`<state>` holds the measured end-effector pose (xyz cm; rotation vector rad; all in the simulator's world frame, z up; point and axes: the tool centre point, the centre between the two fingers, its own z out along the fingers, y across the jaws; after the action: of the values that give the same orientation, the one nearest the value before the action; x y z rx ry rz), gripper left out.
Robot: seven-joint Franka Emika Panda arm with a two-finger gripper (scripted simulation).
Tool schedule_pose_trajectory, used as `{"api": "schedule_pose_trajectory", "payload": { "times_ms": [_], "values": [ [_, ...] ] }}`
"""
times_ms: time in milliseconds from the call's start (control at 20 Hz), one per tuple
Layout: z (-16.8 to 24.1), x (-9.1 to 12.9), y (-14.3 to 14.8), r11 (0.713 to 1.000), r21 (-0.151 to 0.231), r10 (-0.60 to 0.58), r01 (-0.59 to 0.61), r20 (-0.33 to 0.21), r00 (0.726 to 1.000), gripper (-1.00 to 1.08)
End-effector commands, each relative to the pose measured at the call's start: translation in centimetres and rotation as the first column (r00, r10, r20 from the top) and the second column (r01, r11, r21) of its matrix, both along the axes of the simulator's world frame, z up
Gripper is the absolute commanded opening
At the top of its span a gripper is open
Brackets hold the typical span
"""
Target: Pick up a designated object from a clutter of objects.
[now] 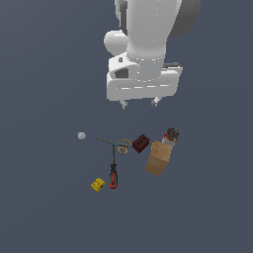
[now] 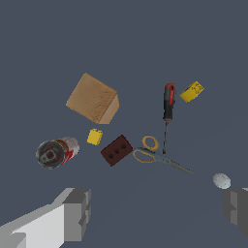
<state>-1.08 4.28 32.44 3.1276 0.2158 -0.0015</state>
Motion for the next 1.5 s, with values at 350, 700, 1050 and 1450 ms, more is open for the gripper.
{"api": "schedule_pose_trajectory", "payload": {
  "times_ms": [350, 700, 1050, 1450],
  "values": [
    [-4.2, 0.8, -4.9, 1.000, 0.004, -0.013, 0.013, -0.001, 1.000, 1.00],
    [-10.4, 0.5, -12.1, 0.999, 0.009, -0.033, 0.033, 0.000, 0.999, 1.00],
    [-17.5, -2.3, -20.5, 0.998, 0.010, -0.059, 0.059, 0.001, 0.998, 1.00],
    [-23.0, -6.3, -26.6, 0.997, 0.008, -0.080, 0.080, 0.001, 0.997, 1.00]
  ]
}}
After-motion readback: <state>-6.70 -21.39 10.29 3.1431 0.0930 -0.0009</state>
